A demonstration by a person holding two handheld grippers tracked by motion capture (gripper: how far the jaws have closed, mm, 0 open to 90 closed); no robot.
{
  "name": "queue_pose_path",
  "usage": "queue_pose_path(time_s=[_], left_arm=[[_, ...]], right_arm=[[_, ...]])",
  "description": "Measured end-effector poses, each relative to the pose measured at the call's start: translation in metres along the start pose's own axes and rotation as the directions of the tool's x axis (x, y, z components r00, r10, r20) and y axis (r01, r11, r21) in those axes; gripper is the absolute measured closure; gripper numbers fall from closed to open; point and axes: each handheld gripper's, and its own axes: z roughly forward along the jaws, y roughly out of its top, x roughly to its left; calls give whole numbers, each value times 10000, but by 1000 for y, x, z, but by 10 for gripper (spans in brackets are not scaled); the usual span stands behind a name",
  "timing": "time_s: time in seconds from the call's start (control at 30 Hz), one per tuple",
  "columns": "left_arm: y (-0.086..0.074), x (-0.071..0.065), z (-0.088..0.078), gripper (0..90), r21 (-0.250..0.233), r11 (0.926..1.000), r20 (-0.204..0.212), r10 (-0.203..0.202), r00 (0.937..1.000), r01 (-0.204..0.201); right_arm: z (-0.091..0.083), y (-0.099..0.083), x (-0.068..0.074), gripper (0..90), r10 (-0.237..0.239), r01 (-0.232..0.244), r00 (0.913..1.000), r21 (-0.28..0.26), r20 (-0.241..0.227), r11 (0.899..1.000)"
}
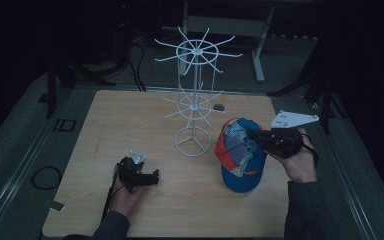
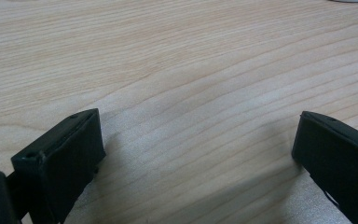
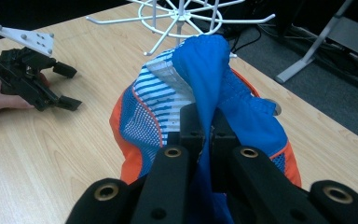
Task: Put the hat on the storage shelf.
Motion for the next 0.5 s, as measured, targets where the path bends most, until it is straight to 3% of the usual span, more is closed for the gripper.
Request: queue_pose_path(time_s=[0.5], left_arm=[[0, 0, 0, 24, 2, 10000, 0, -16, 10000, 16]], right_arm=[[-9, 8, -1, 879, -45, 47, 10000, -282, 69, 9996]])
